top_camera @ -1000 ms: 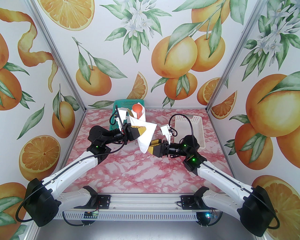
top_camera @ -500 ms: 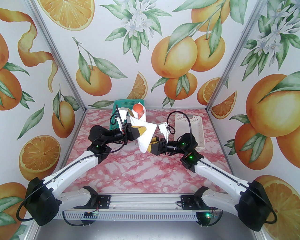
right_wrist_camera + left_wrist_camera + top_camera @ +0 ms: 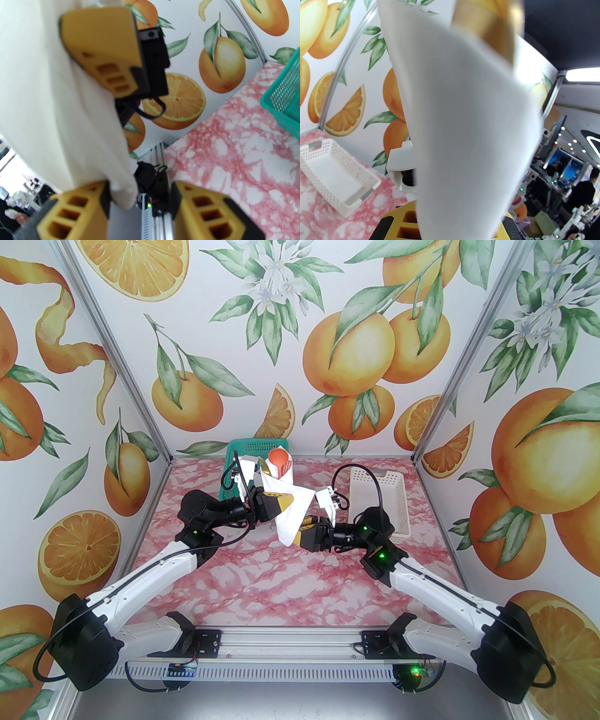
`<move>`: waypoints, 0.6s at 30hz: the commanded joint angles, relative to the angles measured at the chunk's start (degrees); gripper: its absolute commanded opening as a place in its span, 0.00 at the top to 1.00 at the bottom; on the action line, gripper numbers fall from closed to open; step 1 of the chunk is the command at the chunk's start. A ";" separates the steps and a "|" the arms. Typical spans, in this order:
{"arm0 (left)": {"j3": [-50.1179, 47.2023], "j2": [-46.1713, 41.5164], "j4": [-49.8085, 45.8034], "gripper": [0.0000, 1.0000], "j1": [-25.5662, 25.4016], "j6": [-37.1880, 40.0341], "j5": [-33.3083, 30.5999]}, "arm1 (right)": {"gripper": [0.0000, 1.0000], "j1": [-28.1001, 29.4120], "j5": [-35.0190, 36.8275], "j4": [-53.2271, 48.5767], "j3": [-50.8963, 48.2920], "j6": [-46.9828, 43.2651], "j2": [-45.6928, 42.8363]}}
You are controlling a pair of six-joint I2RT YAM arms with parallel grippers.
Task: Place the utensils on the paper napkin and roll it up
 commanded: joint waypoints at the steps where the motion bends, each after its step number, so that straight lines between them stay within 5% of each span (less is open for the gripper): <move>1: 1.47 -1.97 -0.05 1.00 -0.16 1.91 -1.82 | 0.45 -2.96 1.34 -14.85 -1.16 -7.19 -6.88; 8: 1.42 -2.19 0.12 1.00 -0.06 1.87 -2.36 | 0.22 -9.76 -0.83 -30.63 -0.49 -12.46 -17.28; 13: 1.57 -1.93 0.63 1.00 -0.05 1.43 -2.09 | 0.09 -9.42 -2.87 -18.53 -0.28 -3.68 -17.07; 18: 1.69 -1.74 1.16 1.00 -0.09 1.11 -1.92 | 0.01 -4.57 -1.44 -13.86 3.20 -4.30 -10.71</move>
